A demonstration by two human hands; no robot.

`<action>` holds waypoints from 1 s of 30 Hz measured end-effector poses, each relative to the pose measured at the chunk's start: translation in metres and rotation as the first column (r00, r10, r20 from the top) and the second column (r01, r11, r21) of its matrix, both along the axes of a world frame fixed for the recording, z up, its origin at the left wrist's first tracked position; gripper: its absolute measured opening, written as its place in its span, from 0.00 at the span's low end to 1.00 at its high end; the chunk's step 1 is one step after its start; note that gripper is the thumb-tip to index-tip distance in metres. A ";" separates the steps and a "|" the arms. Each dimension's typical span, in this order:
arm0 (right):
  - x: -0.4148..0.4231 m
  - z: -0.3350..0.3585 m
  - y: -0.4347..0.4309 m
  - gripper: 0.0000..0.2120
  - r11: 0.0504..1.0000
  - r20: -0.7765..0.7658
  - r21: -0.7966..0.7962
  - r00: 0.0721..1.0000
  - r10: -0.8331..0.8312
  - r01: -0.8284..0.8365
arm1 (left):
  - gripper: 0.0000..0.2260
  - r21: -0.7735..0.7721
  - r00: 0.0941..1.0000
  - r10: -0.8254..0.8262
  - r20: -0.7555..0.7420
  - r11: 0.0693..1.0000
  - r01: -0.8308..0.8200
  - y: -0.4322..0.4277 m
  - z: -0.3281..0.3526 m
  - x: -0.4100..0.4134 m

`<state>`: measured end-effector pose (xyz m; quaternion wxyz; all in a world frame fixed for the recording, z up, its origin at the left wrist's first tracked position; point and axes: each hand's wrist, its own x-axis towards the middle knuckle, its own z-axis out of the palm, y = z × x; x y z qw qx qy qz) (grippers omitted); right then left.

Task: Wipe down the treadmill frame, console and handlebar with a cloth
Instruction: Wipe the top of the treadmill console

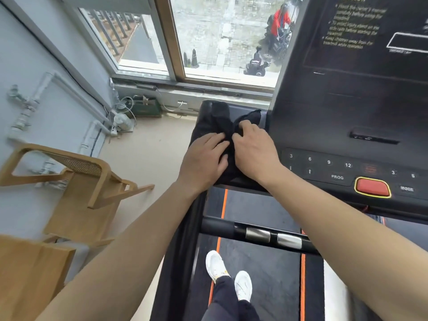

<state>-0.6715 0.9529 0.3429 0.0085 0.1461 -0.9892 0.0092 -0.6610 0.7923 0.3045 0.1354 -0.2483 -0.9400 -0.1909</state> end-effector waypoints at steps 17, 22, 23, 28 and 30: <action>0.003 -0.009 0.024 0.20 0.977 -0.117 -0.215 0.993 -0.011 -0.015 | 0.12 0.060 0.993 0.059 0.106 0.996 -0.066 0.027 0.021 -0.036; -0.004 -0.008 -0.001 0.13 0.969 -0.111 -0.244 0.991 -0.076 0.047 | 0.09 0.044 0.997 0.045 0.068 0.998 -0.048 -0.009 0.014 -0.025; -0.004 -0.007 -0.007 0.10 0.968 -0.092 -0.235 0.990 -0.107 0.083 | 0.10 0.047 0.996 0.042 0.081 0.998 -0.046 -0.012 0.014 -0.023; -0.005 -0.008 -0.024 0.10 0.849 0.135 -0.354 0.920 -0.368 0.392 | 0.14 0.114 0.982 0.078 0.174 0.988 -0.099 -0.014 0.017 -0.011; 0.000 -0.008 -0.026 0.12 0.811 0.210 -0.400 0.904 -0.373 0.427 | 0.13 0.136 0.978 0.083 0.192 0.985 -0.110 -0.013 0.019 -0.009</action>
